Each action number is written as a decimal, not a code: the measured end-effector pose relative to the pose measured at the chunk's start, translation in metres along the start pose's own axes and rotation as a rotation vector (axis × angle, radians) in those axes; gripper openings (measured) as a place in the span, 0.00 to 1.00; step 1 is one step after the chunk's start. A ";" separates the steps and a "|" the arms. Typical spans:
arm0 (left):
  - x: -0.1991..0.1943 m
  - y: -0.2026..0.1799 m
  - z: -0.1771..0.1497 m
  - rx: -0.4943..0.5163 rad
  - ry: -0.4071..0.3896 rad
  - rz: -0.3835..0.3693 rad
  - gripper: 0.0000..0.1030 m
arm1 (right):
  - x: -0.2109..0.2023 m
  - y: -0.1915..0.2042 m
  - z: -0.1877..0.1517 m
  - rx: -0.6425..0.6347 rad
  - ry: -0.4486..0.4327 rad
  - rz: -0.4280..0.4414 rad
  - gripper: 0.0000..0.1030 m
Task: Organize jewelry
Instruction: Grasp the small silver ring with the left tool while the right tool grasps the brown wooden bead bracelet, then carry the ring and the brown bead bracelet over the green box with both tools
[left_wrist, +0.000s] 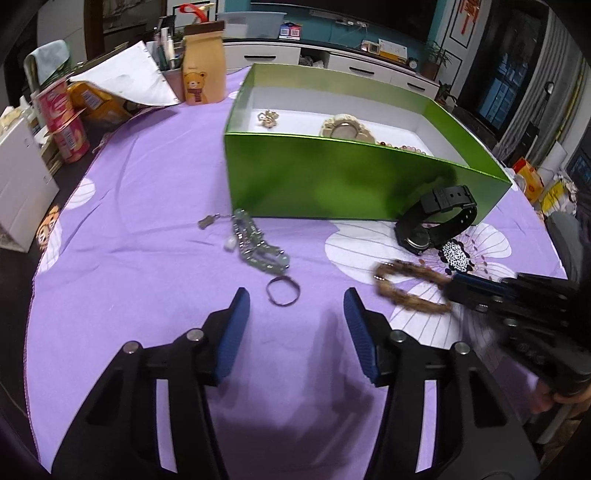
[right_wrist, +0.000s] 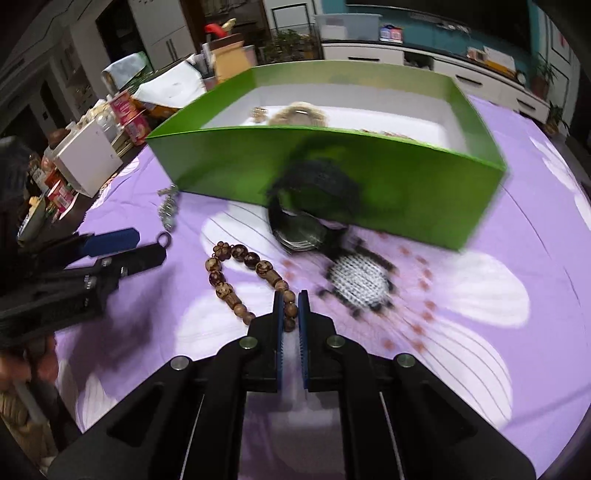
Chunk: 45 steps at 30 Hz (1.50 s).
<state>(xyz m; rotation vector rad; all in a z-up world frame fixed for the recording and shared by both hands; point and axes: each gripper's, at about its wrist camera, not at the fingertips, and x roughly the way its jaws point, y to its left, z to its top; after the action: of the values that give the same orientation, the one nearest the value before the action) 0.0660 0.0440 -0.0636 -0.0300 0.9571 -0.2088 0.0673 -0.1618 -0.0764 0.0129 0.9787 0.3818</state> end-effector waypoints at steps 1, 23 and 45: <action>0.002 -0.001 0.001 0.004 0.001 0.002 0.49 | -0.003 -0.004 -0.003 0.007 0.000 0.001 0.07; 0.011 -0.004 -0.002 0.033 -0.004 0.029 0.19 | -0.025 -0.024 -0.020 0.052 -0.043 0.019 0.07; -0.044 -0.034 0.011 0.050 -0.104 -0.047 0.19 | -0.075 -0.014 -0.003 -0.009 -0.202 -0.009 0.07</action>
<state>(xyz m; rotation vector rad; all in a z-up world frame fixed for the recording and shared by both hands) 0.0447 0.0184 -0.0178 -0.0177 0.8478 -0.2719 0.0319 -0.1997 -0.0204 0.0378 0.7776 0.3693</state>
